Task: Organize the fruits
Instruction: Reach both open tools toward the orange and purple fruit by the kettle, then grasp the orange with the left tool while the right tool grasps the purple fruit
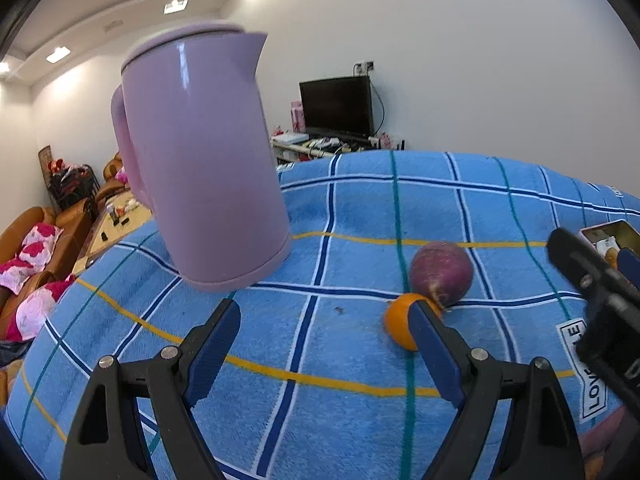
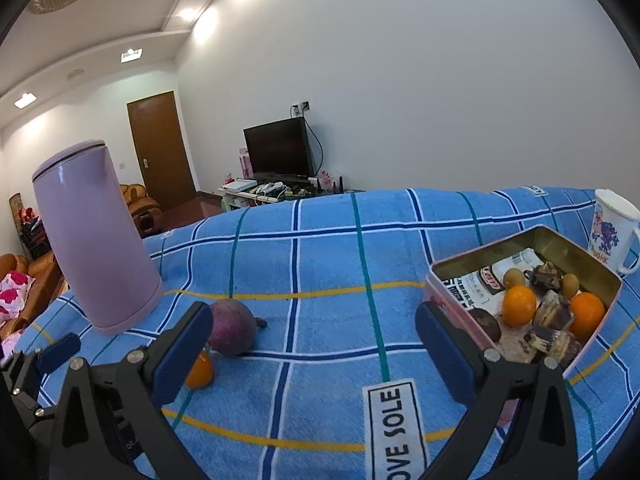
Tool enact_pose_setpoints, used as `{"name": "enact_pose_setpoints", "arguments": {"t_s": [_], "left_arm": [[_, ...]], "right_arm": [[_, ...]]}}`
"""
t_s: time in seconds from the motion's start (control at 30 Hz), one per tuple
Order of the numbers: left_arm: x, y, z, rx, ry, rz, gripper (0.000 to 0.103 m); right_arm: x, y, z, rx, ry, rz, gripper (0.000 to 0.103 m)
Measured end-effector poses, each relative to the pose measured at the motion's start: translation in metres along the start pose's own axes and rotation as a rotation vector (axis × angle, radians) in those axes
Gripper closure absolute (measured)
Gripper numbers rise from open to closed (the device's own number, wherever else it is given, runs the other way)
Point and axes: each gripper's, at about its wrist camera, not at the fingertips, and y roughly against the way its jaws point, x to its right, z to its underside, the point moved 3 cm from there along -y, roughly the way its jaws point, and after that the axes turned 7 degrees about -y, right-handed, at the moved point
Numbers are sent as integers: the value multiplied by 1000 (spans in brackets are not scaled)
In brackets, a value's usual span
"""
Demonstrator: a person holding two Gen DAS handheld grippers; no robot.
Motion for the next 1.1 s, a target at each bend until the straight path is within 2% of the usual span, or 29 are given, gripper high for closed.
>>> {"name": "enact_pose_setpoints", "arguments": {"t_s": [0.2, 0.33, 0.53, 0.7, 0.8, 0.97, 1.03, 1.1], "left_arm": [[-1, -9, -1, -30, -30, 17, 16], [-3, -21, 2, -90, -56, 102, 16], [7, -32, 2, -155, -68, 198, 16], [33, -26, -9, -127, -129, 241, 16], [43, -30, -15, -124, -158, 211, 16], [35, -51, -14, -174, -89, 214, 16], [32, -56, -11, -181, -71, 244, 17], [31, -61, -9, -203, -61, 265, 26]], "right_arm": [[6, 2, -2, 15, -33, -18, 0], [11, 4, -3, 17, -49, -24, 0], [12, 0, 0, -31, -31, -24, 0], [18, 0, 0, -41, -61, -37, 0], [22, -2, 0, -52, -85, -36, 0], [24, -4, 1, -69, -95, -36, 0], [23, -5, 1, -71, -86, -36, 0], [21, -4, 1, -70, -75, -34, 0]]}}
